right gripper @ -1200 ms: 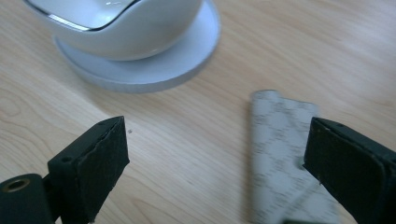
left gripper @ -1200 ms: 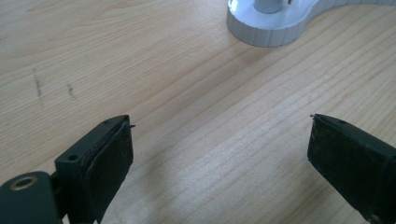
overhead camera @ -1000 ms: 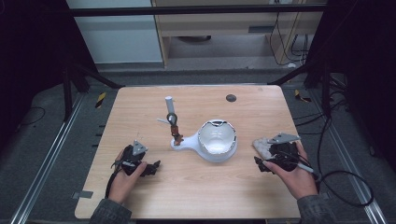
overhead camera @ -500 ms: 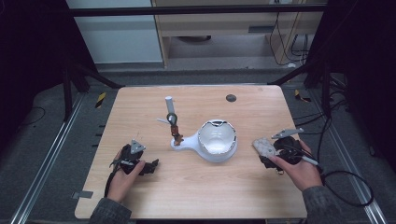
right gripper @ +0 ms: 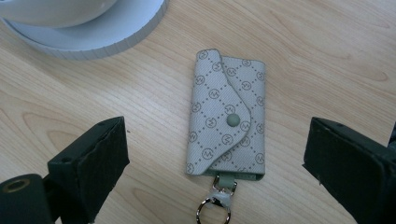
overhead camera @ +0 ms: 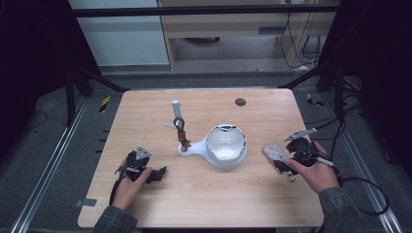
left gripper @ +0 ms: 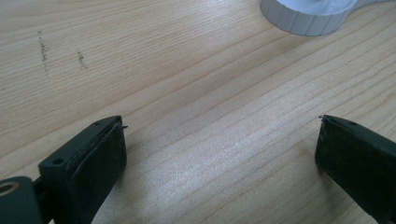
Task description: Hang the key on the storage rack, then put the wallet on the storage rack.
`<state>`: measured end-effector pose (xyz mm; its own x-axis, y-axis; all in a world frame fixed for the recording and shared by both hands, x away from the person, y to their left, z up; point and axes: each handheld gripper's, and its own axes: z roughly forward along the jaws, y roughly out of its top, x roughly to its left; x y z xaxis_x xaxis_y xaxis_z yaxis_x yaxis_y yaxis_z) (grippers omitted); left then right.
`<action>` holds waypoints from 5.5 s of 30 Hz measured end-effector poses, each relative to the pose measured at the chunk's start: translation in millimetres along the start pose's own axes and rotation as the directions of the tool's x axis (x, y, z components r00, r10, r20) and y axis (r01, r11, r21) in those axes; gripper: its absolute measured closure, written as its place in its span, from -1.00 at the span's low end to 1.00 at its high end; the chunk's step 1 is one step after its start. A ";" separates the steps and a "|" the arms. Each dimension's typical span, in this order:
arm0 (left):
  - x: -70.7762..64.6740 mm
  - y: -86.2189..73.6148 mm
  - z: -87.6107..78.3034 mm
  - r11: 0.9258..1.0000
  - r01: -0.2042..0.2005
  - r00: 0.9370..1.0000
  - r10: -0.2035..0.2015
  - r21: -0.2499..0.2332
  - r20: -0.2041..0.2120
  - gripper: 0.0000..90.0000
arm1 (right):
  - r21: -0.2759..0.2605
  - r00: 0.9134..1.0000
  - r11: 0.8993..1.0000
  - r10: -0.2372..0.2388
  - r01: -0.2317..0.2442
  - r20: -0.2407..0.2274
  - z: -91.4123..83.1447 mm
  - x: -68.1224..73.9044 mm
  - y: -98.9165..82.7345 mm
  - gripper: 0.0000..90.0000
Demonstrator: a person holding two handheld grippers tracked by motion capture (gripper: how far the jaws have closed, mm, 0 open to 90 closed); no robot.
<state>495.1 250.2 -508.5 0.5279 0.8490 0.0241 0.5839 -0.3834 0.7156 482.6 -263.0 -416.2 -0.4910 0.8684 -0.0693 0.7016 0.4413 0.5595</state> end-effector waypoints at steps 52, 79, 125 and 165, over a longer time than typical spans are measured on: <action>-4.9 -0.3 0.1 1.000 -0.018 1.000 0.018 0.002 0.018 -1.00 | 0.249 0.997 0.966 0.077 -0.071 -0.012 61.5 -18.6 1.9 -0.52; -5.6 -0.2 0.2 1.000 -0.021 1.000 0.021 0.002 0.021 -1.00 | 0.255 0.997 0.964 0.080 -0.075 -0.011 65.5 -19.9 -2.8 -0.42; -6.6 -0.4 0.0 1.000 -0.025 0.999 0.025 0.002 0.026 -1.00 | 0.147 0.965 0.955 -0.262 0.257 0.022 -28.8 25.1 47.6 -0.32; -6.9 -0.4 0.2 1.000 -0.025 0.999 0.025 -0.001 0.026 -1.00 | 0.140 0.903 0.894 -0.429 0.425 -0.001 -41.6 73.5 85.6 -0.32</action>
<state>491.4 244.4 -509.0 0.5586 0.8291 0.0236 0.5700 -0.4044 0.7152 485.0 -170.9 -339.0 -0.7447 0.5951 -0.3021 0.4912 0.7952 0.3554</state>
